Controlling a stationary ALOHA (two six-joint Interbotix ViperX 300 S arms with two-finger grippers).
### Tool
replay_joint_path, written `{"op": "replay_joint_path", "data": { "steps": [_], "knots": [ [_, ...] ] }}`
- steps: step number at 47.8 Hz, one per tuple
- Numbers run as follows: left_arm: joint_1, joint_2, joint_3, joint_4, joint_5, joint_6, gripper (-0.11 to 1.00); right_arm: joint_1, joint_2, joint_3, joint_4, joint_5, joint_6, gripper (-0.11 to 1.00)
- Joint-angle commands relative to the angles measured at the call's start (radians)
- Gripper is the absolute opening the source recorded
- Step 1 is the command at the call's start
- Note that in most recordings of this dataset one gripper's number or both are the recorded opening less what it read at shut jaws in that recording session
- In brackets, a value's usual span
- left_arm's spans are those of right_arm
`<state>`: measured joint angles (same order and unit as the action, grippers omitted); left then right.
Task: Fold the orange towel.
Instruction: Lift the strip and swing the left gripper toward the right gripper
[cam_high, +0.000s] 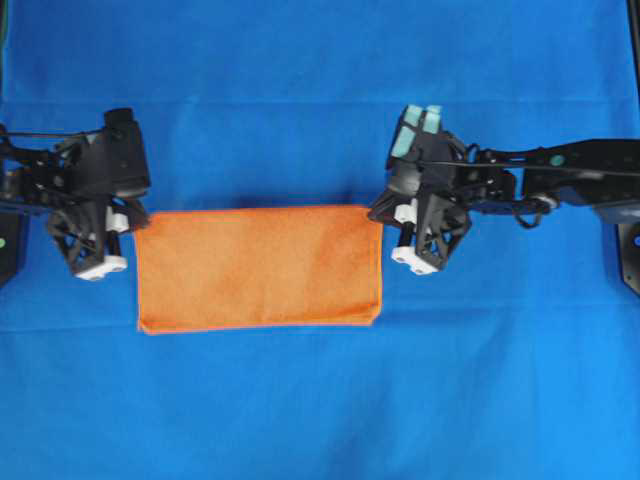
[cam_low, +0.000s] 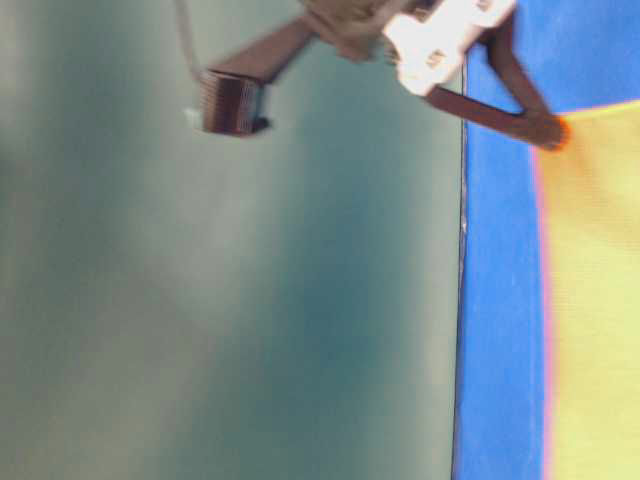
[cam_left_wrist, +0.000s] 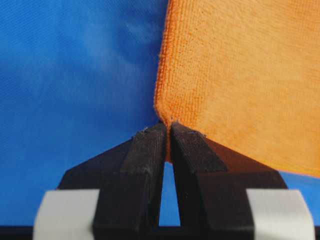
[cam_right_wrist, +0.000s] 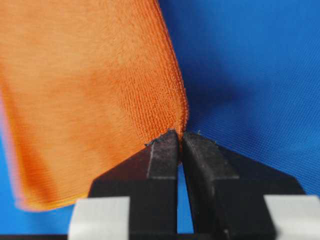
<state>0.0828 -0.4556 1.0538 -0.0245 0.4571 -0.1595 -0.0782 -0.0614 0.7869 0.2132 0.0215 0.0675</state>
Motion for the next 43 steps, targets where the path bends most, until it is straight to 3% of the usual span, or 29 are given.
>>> {"op": "replay_joint_path", "data": {
  "steps": [1, 13, 26, 32, 43],
  "knots": [
    [0.003, -0.091, -0.035, 0.000, 0.060, -0.003, 0.03, 0.012, -0.075, -0.006, -0.002, 0.023, -0.002, 0.04],
    [-0.026, -0.284, -0.041, 0.000, 0.097, -0.006, 0.03, 0.046, -0.193, -0.003, -0.002, 0.052, -0.002, 0.04],
    [-0.031, -0.295, -0.035, -0.002, 0.087, -0.023, 0.03, 0.032, -0.221, 0.008, -0.002, 0.038, -0.002, 0.04],
    [-0.049, -0.259, -0.043, -0.002, 0.040, -0.025, 0.03, -0.008, -0.219, 0.008, -0.003, 0.038, -0.002, 0.04],
    [-0.155, -0.163, -0.074, -0.002, -0.155, -0.021, 0.03, -0.137, -0.216, -0.005, -0.043, 0.037, -0.002, 0.04]
  ]
}}
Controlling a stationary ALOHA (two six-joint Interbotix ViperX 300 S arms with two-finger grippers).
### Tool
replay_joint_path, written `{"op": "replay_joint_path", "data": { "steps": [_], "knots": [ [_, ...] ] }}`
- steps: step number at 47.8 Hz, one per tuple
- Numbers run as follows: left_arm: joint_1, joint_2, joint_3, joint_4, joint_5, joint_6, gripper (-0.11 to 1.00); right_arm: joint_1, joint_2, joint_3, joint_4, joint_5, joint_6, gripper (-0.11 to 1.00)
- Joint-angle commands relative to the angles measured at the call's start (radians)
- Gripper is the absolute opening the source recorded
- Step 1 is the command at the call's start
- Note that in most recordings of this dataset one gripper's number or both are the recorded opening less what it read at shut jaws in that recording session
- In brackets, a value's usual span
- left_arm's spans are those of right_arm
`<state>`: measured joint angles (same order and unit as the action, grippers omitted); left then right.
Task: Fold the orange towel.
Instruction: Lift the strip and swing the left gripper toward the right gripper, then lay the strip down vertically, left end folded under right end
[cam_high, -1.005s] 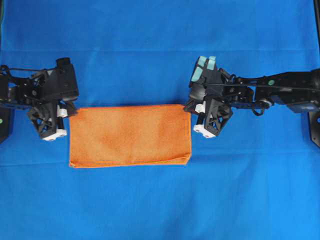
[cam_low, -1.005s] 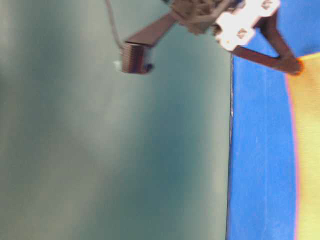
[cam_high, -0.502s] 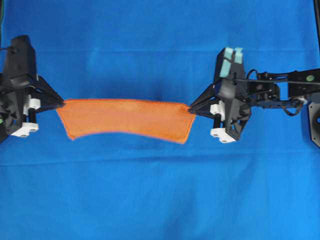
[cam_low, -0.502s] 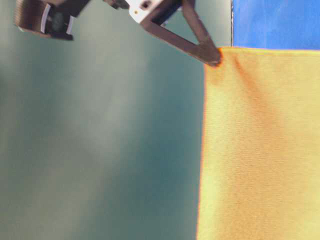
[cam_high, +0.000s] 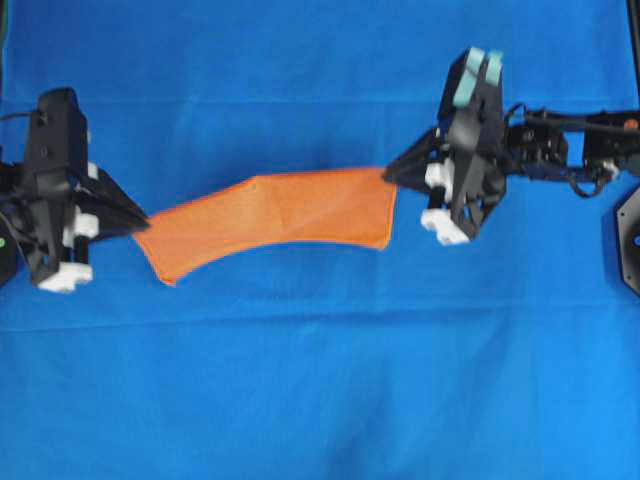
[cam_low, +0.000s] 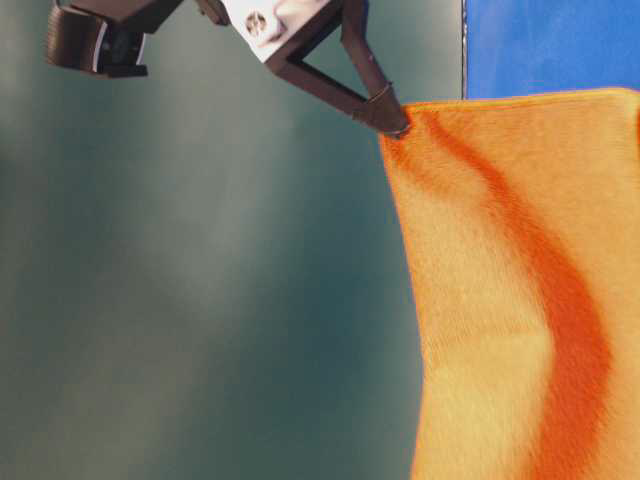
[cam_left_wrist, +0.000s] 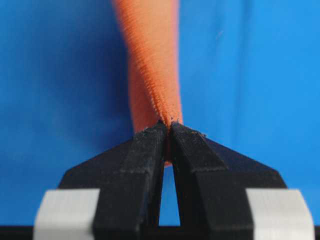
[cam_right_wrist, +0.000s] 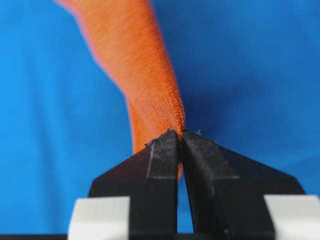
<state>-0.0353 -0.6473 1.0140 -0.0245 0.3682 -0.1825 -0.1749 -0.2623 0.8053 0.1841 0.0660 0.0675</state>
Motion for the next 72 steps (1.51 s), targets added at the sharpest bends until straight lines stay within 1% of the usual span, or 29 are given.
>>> {"op": "replay_joint_path", "data": {
  "steps": [1, 9, 18, 22, 29, 36, 40, 46, 54, 58, 63, 67, 72],
  "knots": [
    [-0.046, 0.037, -0.037, -0.002, -0.081, 0.002, 0.03, -0.052, -0.014, -0.025, -0.018, -0.008, -0.002, 0.04],
    [-0.097, 0.118, -0.077, -0.002, -0.179, 0.008, 0.03, -0.166, 0.005, -0.051, -0.066, -0.008, -0.002, 0.04],
    [-0.127, 0.229, -0.150, -0.002, -0.265, 0.037, 0.03, -0.255, 0.044, -0.101, -0.117, -0.006, -0.003, 0.04],
    [-0.132, 0.279, -0.190, -0.002, -0.296, 0.077, 0.03, -0.275, 0.067, -0.132, -0.141, -0.008, -0.003, 0.04],
    [-0.135, 0.365, -0.279, 0.000, -0.324, 0.175, 0.03, -0.290, 0.124, -0.201, -0.181, -0.008, -0.003, 0.04],
    [-0.147, 0.436, -0.359, 0.000, -0.324, 0.256, 0.03, -0.295, 0.169, -0.261, -0.201, -0.008, -0.003, 0.04],
    [-0.156, 0.463, -0.390, -0.002, -0.319, 0.288, 0.03, -0.296, 0.178, -0.276, -0.212, -0.008, -0.003, 0.04],
    [-0.161, 0.486, -0.414, 0.000, -0.321, 0.295, 0.03, -0.305, 0.172, -0.267, -0.218, -0.005, -0.003, 0.04],
    [-0.161, 0.543, -0.469, 0.000, -0.356, 0.318, 0.03, -0.325, 0.123, -0.215, -0.218, -0.006, -0.003, 0.04],
    [-0.156, 0.604, -0.532, 0.000, -0.377, 0.334, 0.03, -0.337, 0.083, -0.176, -0.218, -0.008, 0.000, 0.04],
    [-0.155, 0.684, -0.624, -0.002, -0.385, 0.408, 0.03, -0.351, 0.028, -0.124, -0.218, -0.002, 0.005, 0.04],
    [-0.153, 0.759, -0.709, -0.002, -0.383, 0.411, 0.03, -0.359, -0.011, -0.083, -0.218, 0.012, 0.008, 0.04],
    [-0.149, 0.844, -0.799, 0.000, -0.383, 0.411, 0.03, -0.359, -0.032, -0.061, -0.218, 0.052, 0.006, 0.04]
  ]
}}
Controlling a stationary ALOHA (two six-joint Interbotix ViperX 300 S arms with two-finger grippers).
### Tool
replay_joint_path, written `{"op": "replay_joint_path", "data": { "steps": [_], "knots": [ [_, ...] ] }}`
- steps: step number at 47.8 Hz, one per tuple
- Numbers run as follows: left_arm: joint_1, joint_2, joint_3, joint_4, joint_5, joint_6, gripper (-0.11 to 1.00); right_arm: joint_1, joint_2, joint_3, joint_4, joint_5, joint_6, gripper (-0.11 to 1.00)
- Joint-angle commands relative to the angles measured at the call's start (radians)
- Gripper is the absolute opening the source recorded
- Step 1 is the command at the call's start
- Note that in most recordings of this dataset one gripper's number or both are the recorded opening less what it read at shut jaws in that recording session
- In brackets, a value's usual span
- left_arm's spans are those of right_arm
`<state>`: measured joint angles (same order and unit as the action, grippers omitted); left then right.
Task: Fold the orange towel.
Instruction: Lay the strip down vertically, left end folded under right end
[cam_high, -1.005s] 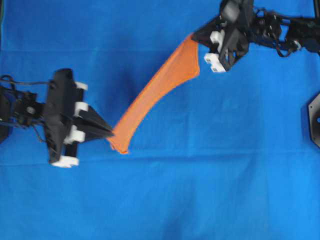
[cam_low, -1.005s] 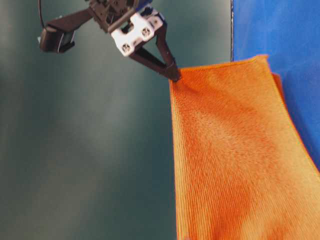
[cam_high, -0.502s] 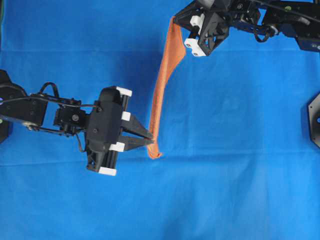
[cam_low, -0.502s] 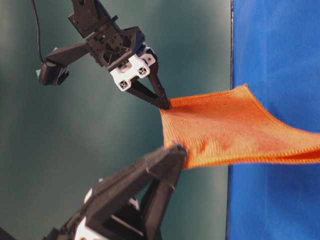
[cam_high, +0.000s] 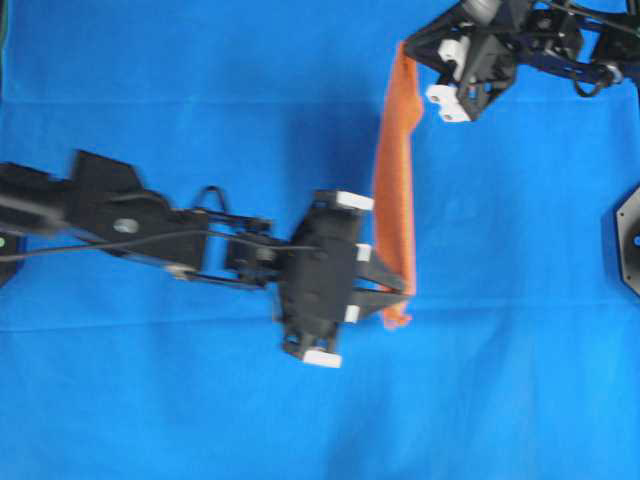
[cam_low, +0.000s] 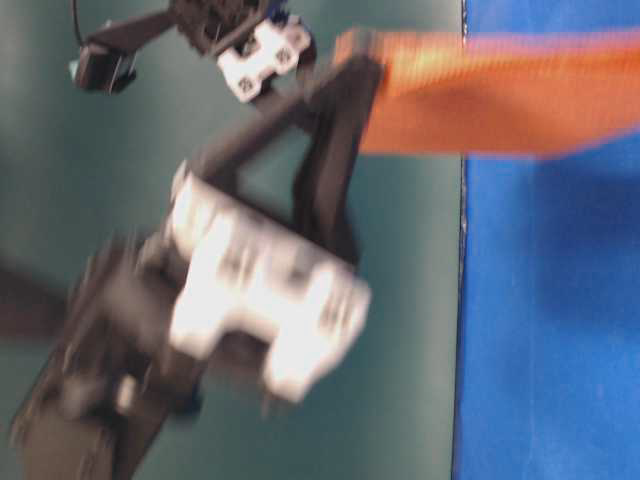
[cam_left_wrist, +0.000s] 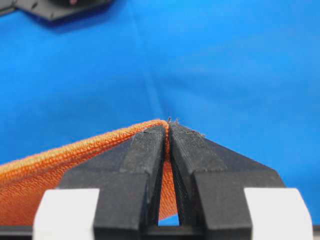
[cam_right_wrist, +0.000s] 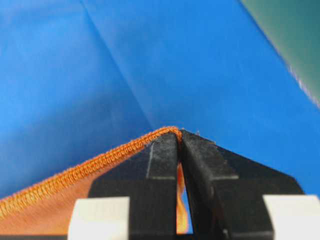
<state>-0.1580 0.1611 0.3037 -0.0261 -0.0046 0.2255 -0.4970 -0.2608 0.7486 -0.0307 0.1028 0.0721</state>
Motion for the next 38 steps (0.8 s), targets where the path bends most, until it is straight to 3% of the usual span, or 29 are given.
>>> {"op": "replay_joint_path", "data": {
  "steps": [1, 10, 17, 30, 38],
  "knots": [
    [-0.025, 0.051, -0.106, 0.002, -0.011, 0.002, 0.03, -0.037, -0.034, -0.003, -0.003, 0.025, 0.000, 0.04],
    [-0.025, 0.147, -0.212, 0.000, -0.012, 0.000, 0.03, -0.037, -0.009, -0.020, -0.003, 0.064, -0.009, 0.04],
    [-0.026, 0.158, -0.204, 0.000, -0.011, -0.020, 0.03, -0.029, 0.048, -0.054, -0.009, 0.060, -0.012, 0.04],
    [-0.023, 0.071, 0.009, -0.005, -0.023, -0.078, 0.03, 0.028, 0.215, -0.147, -0.020, -0.029, -0.012, 0.04],
    [-0.038, 0.020, 0.135, -0.006, -0.043, -0.164, 0.03, 0.051, 0.296, -0.216, -0.020, -0.052, -0.012, 0.04]
  ]
}}
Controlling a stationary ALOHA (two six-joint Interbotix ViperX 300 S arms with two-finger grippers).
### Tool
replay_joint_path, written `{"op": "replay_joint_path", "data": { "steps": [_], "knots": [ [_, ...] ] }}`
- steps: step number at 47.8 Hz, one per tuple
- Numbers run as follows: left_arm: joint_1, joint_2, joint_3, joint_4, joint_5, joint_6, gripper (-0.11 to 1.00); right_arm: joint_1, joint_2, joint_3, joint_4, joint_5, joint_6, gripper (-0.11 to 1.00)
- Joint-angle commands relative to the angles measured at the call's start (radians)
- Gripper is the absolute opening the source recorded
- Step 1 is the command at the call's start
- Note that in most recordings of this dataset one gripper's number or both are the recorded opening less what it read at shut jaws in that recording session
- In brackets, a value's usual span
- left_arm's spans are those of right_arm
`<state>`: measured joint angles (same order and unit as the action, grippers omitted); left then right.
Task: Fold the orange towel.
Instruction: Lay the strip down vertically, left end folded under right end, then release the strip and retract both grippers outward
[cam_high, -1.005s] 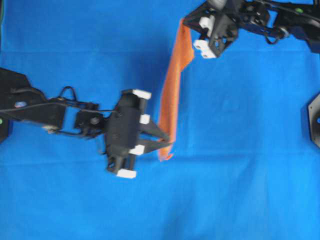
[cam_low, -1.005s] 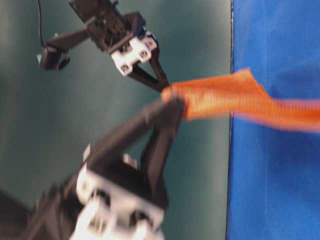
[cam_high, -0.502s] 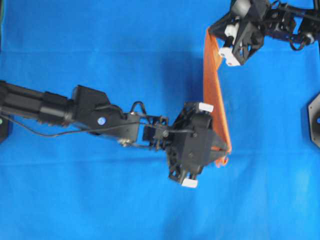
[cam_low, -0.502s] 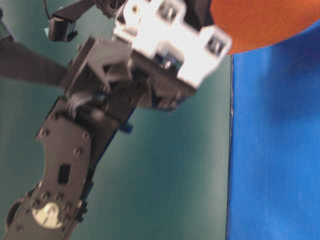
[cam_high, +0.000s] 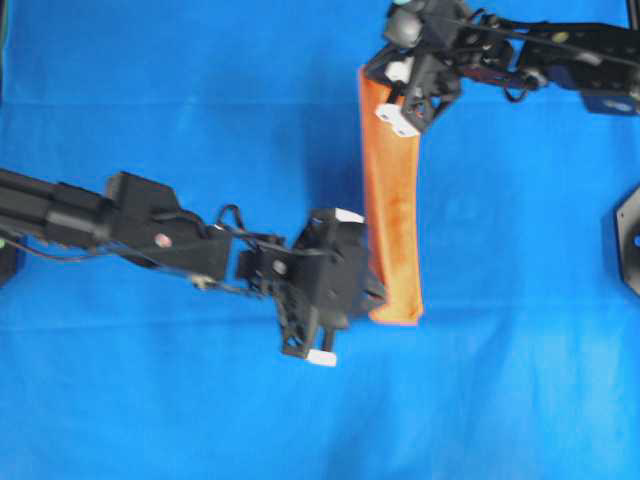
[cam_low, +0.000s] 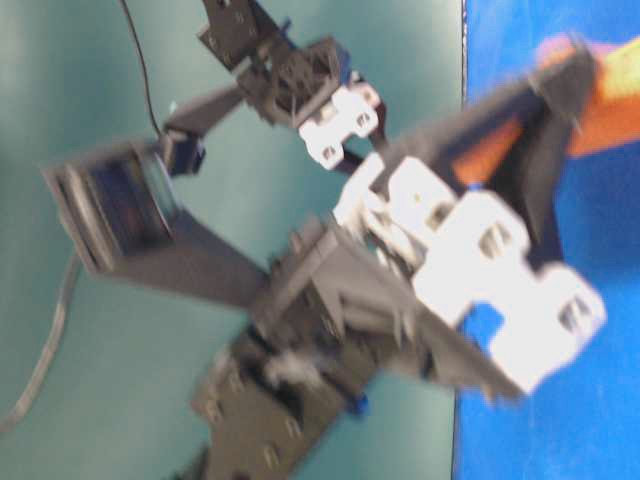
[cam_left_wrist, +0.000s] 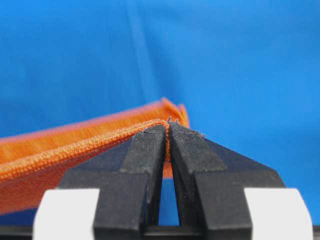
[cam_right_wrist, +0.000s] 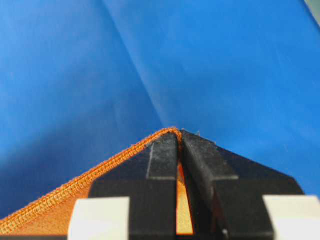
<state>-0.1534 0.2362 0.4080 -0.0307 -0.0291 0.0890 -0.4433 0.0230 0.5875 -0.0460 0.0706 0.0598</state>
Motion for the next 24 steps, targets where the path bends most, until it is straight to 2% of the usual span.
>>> {"op": "replay_joint_path", "data": {
  "steps": [1, 5, 12, 24],
  "knots": [
    [-0.043, -0.060, 0.043, 0.000, -0.020, -0.037, 0.03, -0.002, 0.020, -0.063, -0.005, -0.020, 0.000, 0.04],
    [-0.043, -0.077, 0.092, -0.002, -0.026, -0.061, 0.03, 0.006, 0.051, -0.087, -0.005, -0.018, 0.000, 0.04],
    [-0.041, -0.081, 0.133, -0.002, -0.048, -0.064, 0.03, 0.009, 0.066, -0.094, -0.005, -0.020, 0.003, 0.04],
    [-0.017, -0.071, 0.137, -0.002, -0.052, -0.066, 0.03, 0.008, 0.063, -0.072, -0.005, -0.028, 0.005, 0.04]
  ]
}}
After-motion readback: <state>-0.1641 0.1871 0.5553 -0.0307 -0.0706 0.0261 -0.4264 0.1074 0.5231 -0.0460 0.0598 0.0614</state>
